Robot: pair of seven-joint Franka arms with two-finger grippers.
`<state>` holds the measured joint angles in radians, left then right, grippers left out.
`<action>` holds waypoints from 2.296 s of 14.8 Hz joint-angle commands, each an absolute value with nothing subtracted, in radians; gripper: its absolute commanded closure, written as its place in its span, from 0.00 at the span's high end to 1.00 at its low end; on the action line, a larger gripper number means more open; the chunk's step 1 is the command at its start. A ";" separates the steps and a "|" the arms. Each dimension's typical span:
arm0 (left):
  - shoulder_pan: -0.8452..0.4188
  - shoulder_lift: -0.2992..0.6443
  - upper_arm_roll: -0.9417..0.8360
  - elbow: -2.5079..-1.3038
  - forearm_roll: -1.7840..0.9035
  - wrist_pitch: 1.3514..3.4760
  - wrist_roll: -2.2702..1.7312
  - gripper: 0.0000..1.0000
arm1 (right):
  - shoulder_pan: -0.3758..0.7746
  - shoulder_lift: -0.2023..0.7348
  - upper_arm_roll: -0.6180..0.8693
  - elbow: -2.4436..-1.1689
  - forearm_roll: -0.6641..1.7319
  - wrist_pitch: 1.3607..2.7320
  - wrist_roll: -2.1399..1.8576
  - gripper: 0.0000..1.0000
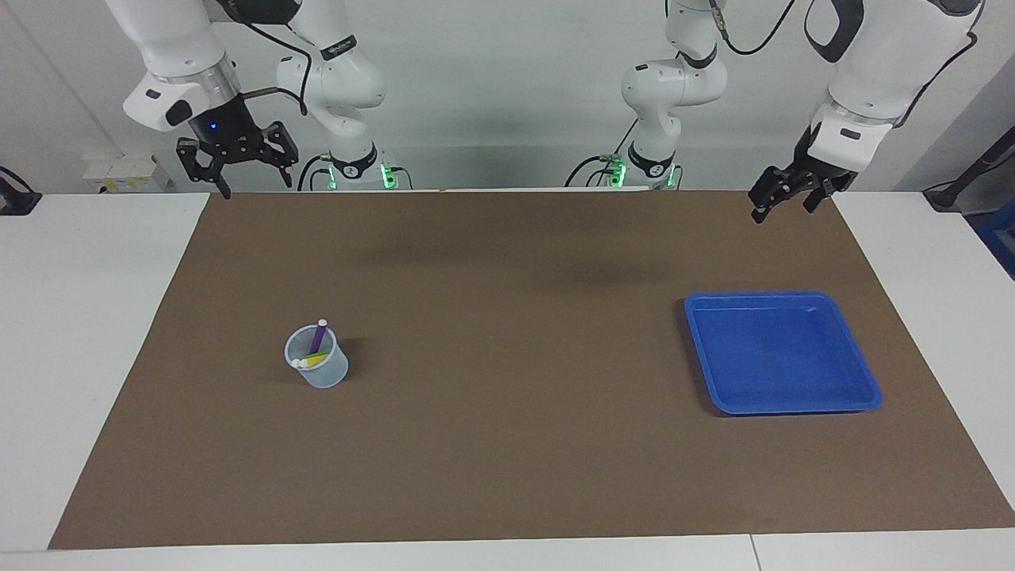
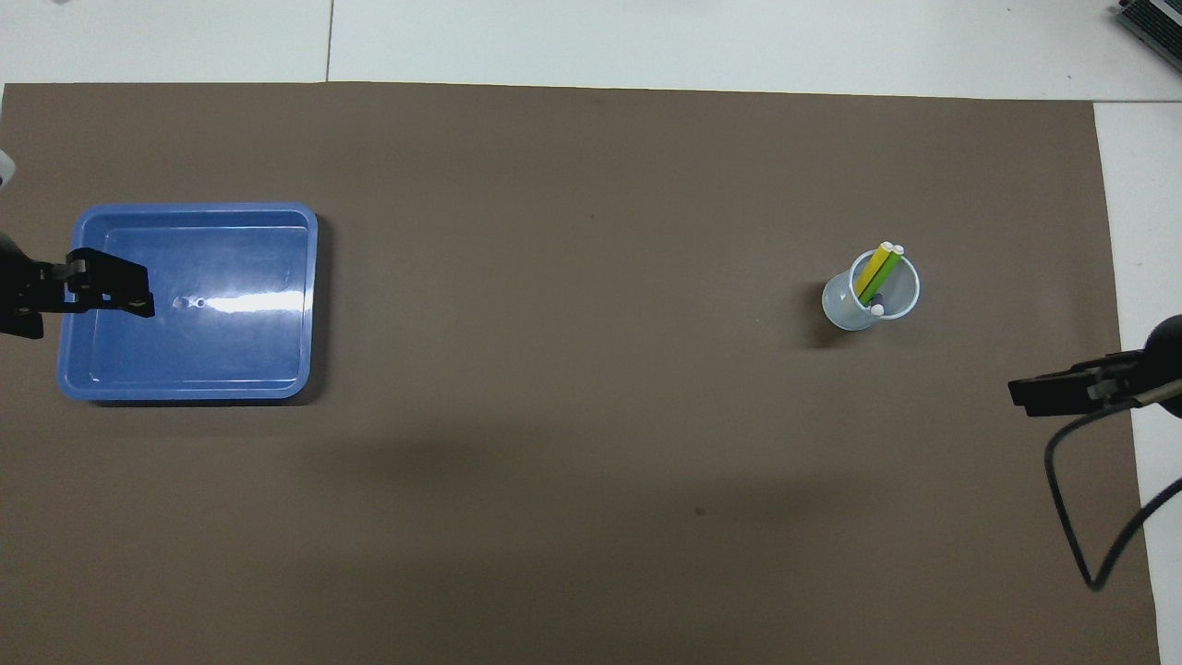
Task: Right arm passes pens to left for tray arrangement
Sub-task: 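Pull the purple pen from the white cup with the right gripper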
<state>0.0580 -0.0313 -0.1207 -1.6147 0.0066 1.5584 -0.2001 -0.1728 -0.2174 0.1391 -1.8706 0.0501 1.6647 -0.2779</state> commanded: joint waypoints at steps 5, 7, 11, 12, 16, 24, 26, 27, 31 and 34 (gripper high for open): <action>0.052 -0.044 -0.115 -1.634 0.005 1.606 -0.202 1.00 | -0.134 -0.106 0.144 -1.997 -0.018 1.902 -0.287 0.99; 0.051 -0.046 -0.115 -1.635 0.005 1.600 -0.233 1.00 | -0.126 -0.051 0.146 -2.003 -0.054 1.953 -0.284 0.99; 0.049 -0.046 -0.118 -1.638 0.000 1.606 -0.351 1.00 | -0.060 0.047 0.144 -2.011 -0.159 2.032 -0.259 0.97; 0.043 -0.046 -0.120 -1.640 -0.002 1.606 -0.383 1.00 | -0.046 0.061 0.144 -2.011 -0.182 2.043 -0.238 0.96; 0.026 -0.048 -0.121 -1.643 -0.002 1.606 -0.469 1.00 | -0.006 0.104 0.146 -2.008 -0.230 2.097 -0.221 0.92; -0.017 -0.054 -0.124 -1.654 -0.002 1.612 -0.544 1.00 | 0.012 0.150 0.147 -2.010 -0.328 2.180 -0.198 0.92; -0.017 -0.054 -0.124 -1.655 -0.002 1.615 -0.613 1.00 | 0.014 0.155 0.147 -2.011 -0.345 2.181 -0.198 0.91; -0.017 -0.055 -0.124 -1.657 -0.002 1.615 -0.629 1.00 | 0.014 0.155 0.147 -2.011 -0.345 2.181 -0.201 0.89; -0.017 -0.055 -0.126 -1.657 -0.002 1.615 -0.629 1.00 | 0.014 0.146 0.147 -2.036 -0.367 2.181 -0.206 0.76; -0.017 -0.057 -0.126 -1.666 -0.002 1.614 -0.630 1.00 | 0.014 0.146 0.147 -2.037 -0.371 2.180 -0.206 0.63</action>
<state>-0.0075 -0.0315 -0.1330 -1.6284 0.0041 1.5941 -0.6140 0.0124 0.1558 0.1464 -2.0185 -0.3433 2.1659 -0.2179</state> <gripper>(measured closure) 0.000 0.286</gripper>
